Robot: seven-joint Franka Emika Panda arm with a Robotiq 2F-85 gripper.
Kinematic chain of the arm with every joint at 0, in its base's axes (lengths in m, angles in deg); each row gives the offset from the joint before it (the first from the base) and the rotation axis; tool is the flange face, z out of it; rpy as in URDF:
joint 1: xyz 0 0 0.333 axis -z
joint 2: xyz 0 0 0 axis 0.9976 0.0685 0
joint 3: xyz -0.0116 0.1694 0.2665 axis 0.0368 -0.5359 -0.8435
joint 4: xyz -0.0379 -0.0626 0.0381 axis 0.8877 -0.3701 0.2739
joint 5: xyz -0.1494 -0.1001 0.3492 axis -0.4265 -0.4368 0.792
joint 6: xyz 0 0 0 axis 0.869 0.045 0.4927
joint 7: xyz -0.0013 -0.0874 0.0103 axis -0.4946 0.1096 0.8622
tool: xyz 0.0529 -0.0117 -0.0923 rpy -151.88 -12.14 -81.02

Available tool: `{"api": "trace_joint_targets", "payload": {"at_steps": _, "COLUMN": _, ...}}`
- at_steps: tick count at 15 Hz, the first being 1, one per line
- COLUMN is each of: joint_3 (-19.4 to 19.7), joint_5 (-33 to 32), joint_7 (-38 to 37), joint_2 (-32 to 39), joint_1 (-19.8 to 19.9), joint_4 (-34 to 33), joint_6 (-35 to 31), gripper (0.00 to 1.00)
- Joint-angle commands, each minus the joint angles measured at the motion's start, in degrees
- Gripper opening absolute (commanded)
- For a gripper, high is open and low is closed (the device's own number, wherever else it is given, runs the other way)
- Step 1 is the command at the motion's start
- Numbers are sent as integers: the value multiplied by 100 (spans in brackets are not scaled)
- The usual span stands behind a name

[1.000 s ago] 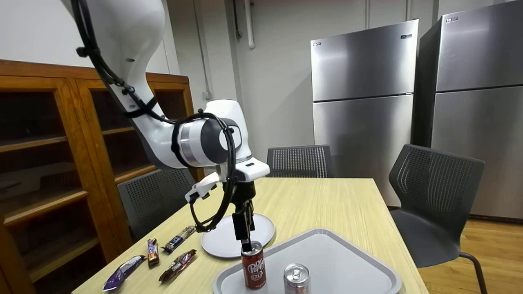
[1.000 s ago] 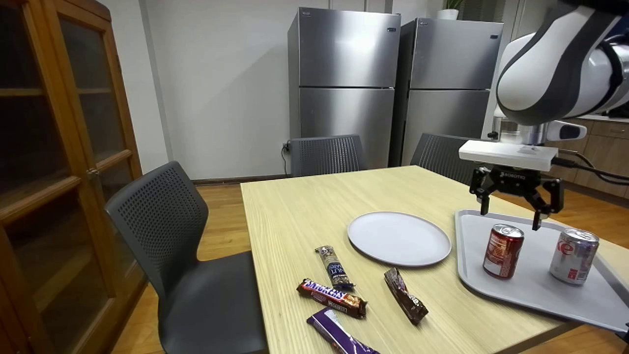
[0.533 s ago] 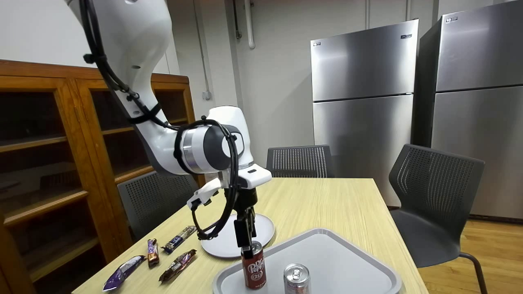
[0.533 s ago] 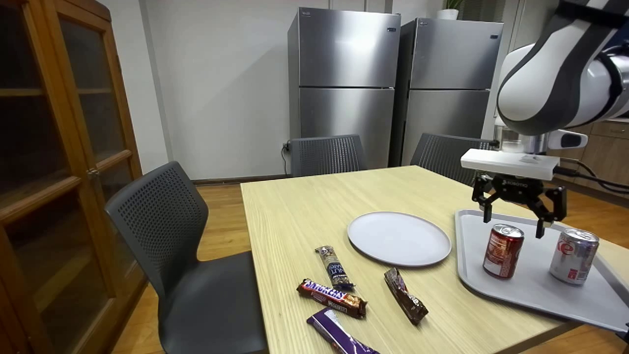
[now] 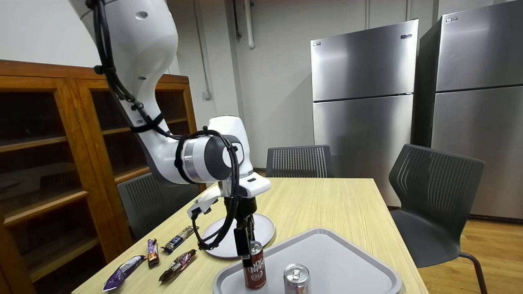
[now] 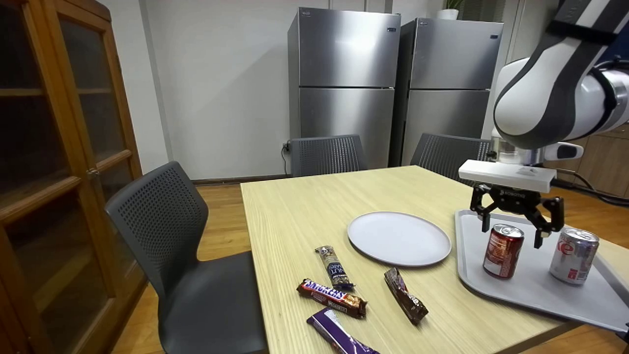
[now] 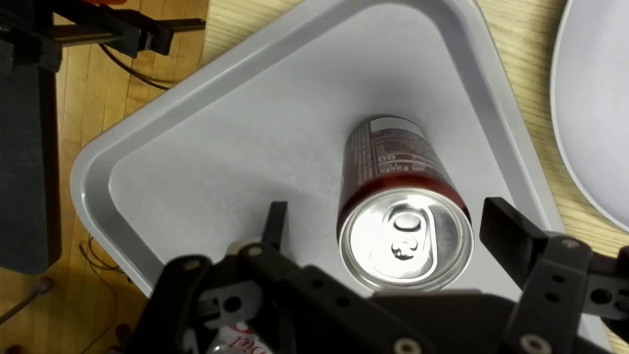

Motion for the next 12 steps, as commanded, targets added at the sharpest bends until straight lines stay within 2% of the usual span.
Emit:
{"api": "trace_joint_targets", "payload": {"at_steps": 1, "joint_3": 187, "joint_5": -63, "joint_7": -49, "joint_2": 143, "joint_1": -155, "joint_4": -98, "joint_6": -123, "gripper": 100}}
{"api": "trace_joint_targets", "payload": {"at_steps": 12, "joint_3": 312, "joint_5": -11, "joint_7": -3, "joint_2": 203, "joint_1": -306, "joint_4": -90, "joint_6": -167, "gripper": 100}}
